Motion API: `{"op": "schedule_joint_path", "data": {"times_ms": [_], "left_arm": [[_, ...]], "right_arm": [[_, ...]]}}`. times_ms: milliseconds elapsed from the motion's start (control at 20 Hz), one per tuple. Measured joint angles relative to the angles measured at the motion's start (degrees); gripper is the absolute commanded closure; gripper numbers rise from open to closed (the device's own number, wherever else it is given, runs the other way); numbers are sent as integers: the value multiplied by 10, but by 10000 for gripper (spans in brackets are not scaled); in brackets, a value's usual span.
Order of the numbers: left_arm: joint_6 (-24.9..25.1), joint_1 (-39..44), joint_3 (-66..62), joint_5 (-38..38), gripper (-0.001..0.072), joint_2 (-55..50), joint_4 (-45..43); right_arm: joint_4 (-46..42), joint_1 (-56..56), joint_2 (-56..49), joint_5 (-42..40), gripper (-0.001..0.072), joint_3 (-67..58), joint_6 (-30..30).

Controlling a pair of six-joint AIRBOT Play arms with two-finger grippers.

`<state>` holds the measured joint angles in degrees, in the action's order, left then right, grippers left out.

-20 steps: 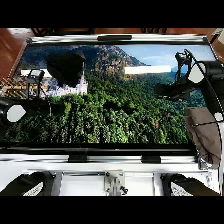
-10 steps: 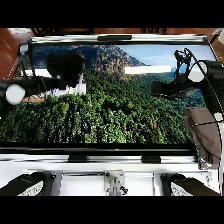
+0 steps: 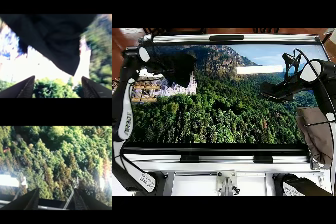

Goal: Fold the shirts.

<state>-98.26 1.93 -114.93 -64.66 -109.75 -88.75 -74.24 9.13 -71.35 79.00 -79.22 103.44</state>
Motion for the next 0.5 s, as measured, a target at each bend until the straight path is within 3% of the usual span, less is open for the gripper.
{"op": "schedule_joint_path", "data": {"times_ms": [200,500], "left_arm": [[-4,-9,-15,-1,-13,-70,13],[-17,-12,-20,67,-13,-123,50]], "right_arm": [[4,0,0,1,171,0,-9],[6,0,0,-7,172,0,-16]]}}
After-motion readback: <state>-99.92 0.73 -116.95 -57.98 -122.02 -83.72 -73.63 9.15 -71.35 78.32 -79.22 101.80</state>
